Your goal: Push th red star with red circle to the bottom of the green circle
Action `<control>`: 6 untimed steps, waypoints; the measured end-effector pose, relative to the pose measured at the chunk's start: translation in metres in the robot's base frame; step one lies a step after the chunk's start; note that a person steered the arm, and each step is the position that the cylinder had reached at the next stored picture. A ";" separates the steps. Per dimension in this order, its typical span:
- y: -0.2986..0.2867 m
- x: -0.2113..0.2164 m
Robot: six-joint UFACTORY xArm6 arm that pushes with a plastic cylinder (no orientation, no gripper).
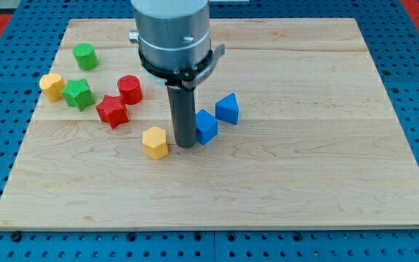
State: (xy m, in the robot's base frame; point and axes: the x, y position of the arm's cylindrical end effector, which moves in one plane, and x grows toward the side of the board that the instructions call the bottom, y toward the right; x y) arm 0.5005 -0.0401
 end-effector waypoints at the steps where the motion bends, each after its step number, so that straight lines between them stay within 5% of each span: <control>1: -0.043 0.019; 3: -0.150 -0.058; 5: -0.064 -0.128; 6: -0.113 -0.132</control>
